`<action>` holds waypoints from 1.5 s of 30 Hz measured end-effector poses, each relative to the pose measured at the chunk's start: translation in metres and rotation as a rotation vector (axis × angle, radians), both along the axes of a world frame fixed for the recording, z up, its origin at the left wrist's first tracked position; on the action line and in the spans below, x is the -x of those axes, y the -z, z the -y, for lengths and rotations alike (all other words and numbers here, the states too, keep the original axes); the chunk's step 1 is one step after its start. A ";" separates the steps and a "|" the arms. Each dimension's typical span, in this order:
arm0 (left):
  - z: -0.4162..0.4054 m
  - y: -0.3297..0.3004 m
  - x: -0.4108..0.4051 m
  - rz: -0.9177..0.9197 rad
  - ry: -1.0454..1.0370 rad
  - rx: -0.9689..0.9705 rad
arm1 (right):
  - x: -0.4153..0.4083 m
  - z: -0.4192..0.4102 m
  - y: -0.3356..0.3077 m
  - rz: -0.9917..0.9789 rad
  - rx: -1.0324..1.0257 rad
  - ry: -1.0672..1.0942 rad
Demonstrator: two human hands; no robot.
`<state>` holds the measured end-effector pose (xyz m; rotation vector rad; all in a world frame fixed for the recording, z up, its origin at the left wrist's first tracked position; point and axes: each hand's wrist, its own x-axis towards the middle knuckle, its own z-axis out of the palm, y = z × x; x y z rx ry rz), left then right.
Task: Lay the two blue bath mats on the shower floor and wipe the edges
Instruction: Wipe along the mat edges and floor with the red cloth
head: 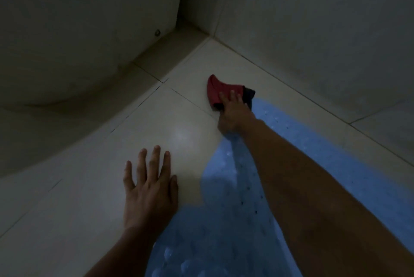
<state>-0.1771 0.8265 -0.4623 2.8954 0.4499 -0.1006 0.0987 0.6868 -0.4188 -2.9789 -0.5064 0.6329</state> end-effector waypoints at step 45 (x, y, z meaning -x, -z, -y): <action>0.086 0.001 -0.112 0.034 0.140 0.008 | -0.084 0.095 -0.012 -0.021 -0.224 0.341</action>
